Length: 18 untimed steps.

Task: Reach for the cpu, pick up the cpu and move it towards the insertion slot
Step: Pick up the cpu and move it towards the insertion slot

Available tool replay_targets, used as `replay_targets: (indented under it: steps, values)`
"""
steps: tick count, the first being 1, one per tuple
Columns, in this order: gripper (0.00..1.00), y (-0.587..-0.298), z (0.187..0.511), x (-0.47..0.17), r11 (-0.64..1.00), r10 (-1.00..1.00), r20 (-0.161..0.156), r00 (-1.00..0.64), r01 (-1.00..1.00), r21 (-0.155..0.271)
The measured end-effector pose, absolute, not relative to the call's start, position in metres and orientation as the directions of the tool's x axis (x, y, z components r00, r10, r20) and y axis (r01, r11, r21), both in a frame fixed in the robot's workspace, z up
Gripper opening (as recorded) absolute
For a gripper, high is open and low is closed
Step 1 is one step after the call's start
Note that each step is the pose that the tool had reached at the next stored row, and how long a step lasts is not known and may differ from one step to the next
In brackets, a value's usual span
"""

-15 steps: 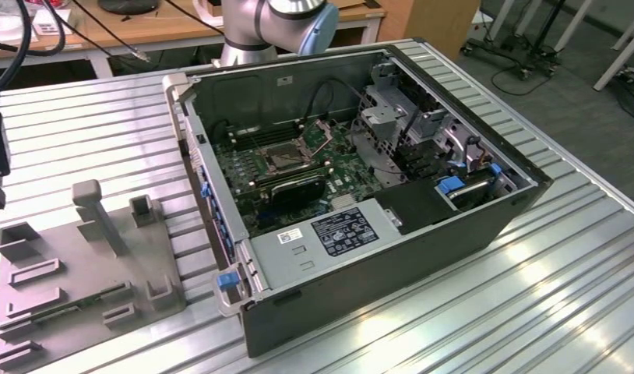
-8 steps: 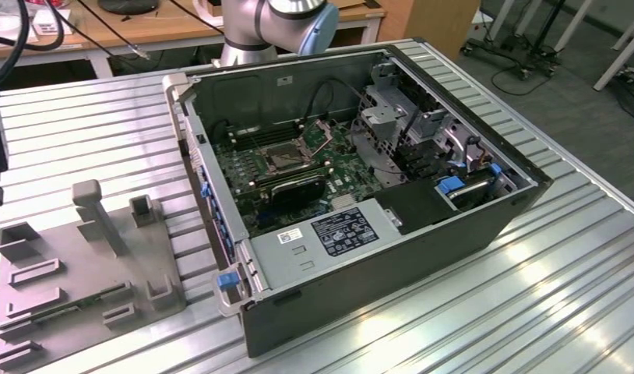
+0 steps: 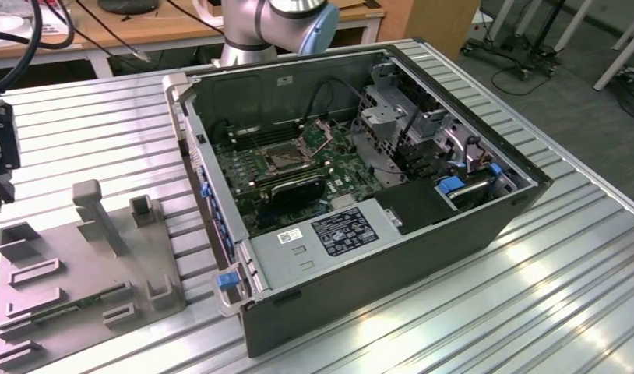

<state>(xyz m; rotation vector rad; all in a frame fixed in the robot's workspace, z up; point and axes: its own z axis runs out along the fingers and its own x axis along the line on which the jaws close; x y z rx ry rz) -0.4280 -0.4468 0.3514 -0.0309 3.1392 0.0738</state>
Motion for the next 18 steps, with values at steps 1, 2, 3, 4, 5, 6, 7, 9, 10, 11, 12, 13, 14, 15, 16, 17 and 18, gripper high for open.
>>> replay_targets:
  steps: [1, 2, 3, 4, 5, 6, 7, 9, 10, 11, 12, 13, 14, 15, 16, 17, 18]
  values:
    - [0.55, -0.447, 0.351, -0.427, 0.999, -0.020, -0.002, -1.000, -0.020, 0.047]
    - [0.55, -0.447, 0.351, -0.425, 0.999, -0.020, -0.002, -1.000, -0.020, 0.047]
    - [0.55, -0.447, 0.351, -0.424, 0.999, -0.020, -0.002, -1.000, -0.020, 0.047]
    - [0.55, -0.446, 0.351, -0.422, 0.999, -0.020, -0.002, -1.000, -0.020, 0.047]
    - [0.55, -0.446, 0.351, -0.420, 0.999, -0.020, -0.002, -1.000, -0.020, 0.047]
    - [0.55, -0.446, 0.351, -0.419, 0.999, -0.020, -0.002, -1.000, -0.020, 0.047]
    - [0.55, -0.446, 0.351, -0.417, 0.999, -0.020, -0.002, -1.000, -0.020, 0.047]
    - [0.55, -0.446, 0.351, -0.414, 0.999, -0.020, -0.002, -1.000, -0.020, 0.047]
    - [0.55, -0.446, 0.351, -0.413, 0.999, -0.020, -0.002, -1.000, -0.020, 0.047]
    - [0.55, -0.446, 0.351, -0.412, 0.999, -0.020, -0.002, -1.000, -0.020, 0.047]
    - [0.55, -0.446, 0.351, -0.410, 0.999, -0.020, -0.002, -1.000, -0.020, 0.047]
    - [0.55, -0.446, 0.351, -0.410, 0.999, -0.020, -0.002, -1.000, -0.020, 0.047]
    - [0.55, -0.446, 0.351, -0.409, 0.999, -0.020, -0.002, -1.000, -0.020, 0.047]
    - [0.55, -0.446, 0.351, -0.409, 0.999, -0.019, -0.002, -1.000, -0.020, 0.047]
    - [0.55, -0.446, 0.351, -0.409, 0.999, -0.020, -0.002, -1.000, -0.020, 0.047]
    - [0.55, -0.446, 0.351, -0.409, 0.999, -0.020, -0.002, -1.000, -0.020, 0.047]
    - [0.55, -0.446, 0.351, -0.409, 0.999, -0.020, -0.002, -1.000, -0.020, 0.047]
